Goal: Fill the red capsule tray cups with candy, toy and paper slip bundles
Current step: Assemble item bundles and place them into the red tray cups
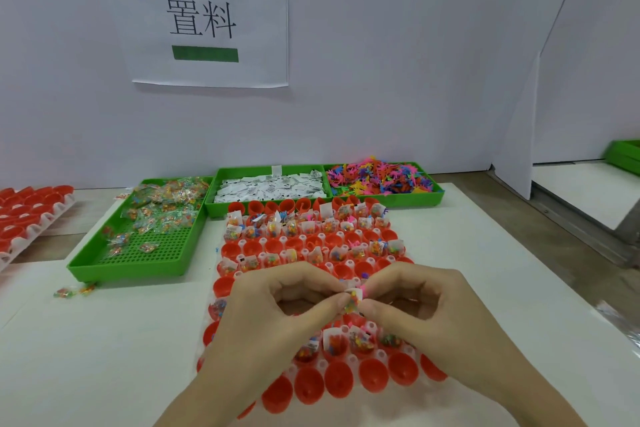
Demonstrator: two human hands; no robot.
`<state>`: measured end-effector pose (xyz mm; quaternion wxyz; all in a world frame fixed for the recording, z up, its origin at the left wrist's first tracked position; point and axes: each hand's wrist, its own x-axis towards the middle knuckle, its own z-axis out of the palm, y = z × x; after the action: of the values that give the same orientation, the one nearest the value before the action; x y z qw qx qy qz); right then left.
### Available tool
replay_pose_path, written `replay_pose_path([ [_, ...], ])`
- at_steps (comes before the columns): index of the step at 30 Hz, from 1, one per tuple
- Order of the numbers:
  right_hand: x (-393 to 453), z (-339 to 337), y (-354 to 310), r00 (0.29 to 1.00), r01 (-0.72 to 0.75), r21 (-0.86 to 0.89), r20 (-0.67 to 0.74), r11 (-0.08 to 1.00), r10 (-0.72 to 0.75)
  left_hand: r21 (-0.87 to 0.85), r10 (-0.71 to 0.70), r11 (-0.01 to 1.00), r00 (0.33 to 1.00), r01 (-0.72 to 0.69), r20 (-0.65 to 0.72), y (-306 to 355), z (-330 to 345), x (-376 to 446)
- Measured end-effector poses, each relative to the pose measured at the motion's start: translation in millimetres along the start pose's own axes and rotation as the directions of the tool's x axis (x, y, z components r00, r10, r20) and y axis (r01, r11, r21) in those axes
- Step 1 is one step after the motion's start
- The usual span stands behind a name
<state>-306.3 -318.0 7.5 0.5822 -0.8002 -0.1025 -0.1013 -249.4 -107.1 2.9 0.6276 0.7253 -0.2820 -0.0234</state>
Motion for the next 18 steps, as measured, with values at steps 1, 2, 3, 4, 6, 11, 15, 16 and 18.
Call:
replay_pose_path([
  [1, -0.8, -4.5, 0.2, 1.000, -0.003, -0.031, -0.007, 1.000, 0.003, 0.005, 0.007, 1.000, 1.000, -0.007, 0.008, 1.9, 4.6, 1.4],
  [2, -1.7, -9.8, -0.3, 1.000, -0.006, -0.057, -0.011, 0.998, 0.005, 0.015, 0.015, 1.000, 1.000, -0.015, 0.013, 4.1, 9.3, 3.0],
  [3, -2.9, -15.7, -1.4, 1.000, -0.008, -0.071, -0.015, 0.997, 0.007, 0.033, 0.026, 0.999, 1.000, -0.027, 0.014, 6.2, 14.1, 4.6],
  [4, -4.7, -22.4, -2.8, 1.000, -0.012, -0.076, -0.016, 0.997, 0.011, 0.064, 0.043, 0.997, 0.999, -0.044, 0.015, 8.1, 19.3, 6.8],
  [6, -9.7, -36.3, -4.6, 1.000, -0.024, -0.090, -0.015, 0.996, 0.023, 0.150, 0.085, 0.984, 0.995, -0.093, 0.060, 11.8, 31.3, 12.7],
  [11, -22.8, -66.4, 3.2, 0.991, -0.131, -0.132, -0.047, 0.983, 0.126, 0.344, 0.194, 0.904, 0.961, -0.252, 0.195, 19.6, 62.6, 34.4],
  [15, -29.6, -75.5, 16.1, 0.970, -0.242, -0.148, -0.066, 0.959, 0.235, 0.388, 0.138, 0.888, 0.949, -0.245, 0.283, 15.4, 79.5, 50.2],
  [16, -30.2, -75.9, 18.6, 0.966, -0.258, -0.153, -0.072, 0.954, 0.250, 0.398, 0.122, 0.885, 0.945, -0.242, 0.302, 13.0, 82.3, 53.4],
  [18, -30.7, -76.1, 22.0, 0.959, -0.279, -0.156, -0.086, 0.947, 0.268, 0.412, 0.089, 0.882, 0.939, -0.230, 0.333, 8.9, 86.8, 58.2],
])
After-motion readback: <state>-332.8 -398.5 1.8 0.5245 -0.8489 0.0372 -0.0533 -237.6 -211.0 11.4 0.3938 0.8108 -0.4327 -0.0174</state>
